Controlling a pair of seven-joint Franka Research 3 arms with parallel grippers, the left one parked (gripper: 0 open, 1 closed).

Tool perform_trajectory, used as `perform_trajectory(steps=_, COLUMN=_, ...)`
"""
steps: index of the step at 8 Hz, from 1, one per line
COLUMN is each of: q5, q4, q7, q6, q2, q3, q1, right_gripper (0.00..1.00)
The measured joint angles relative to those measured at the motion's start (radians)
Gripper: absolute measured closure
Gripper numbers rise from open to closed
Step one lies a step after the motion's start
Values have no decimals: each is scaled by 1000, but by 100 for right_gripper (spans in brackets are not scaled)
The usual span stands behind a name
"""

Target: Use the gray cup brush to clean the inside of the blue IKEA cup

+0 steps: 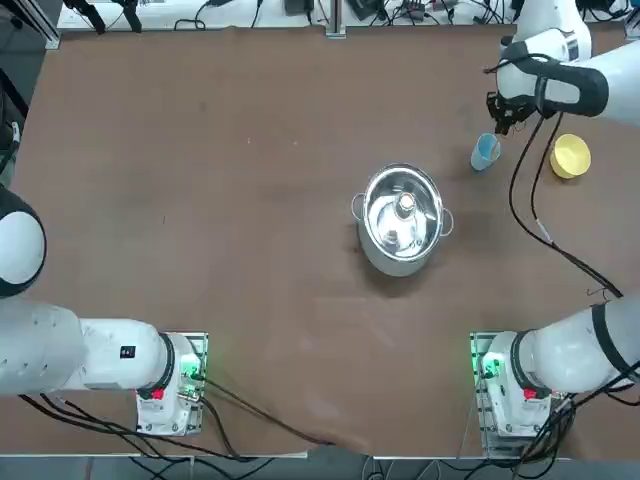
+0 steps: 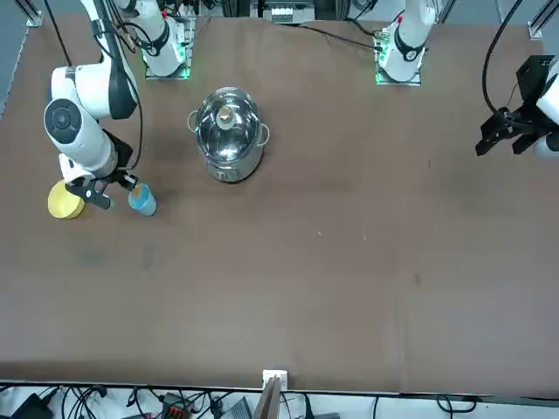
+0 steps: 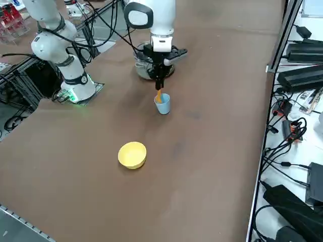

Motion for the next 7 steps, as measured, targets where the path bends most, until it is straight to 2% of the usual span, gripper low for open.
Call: perform_trajectory(steps=7, q5=-1, q4=48, q7=24, q6=21, q2=48, q3=7, q1=3, right_gripper=97)
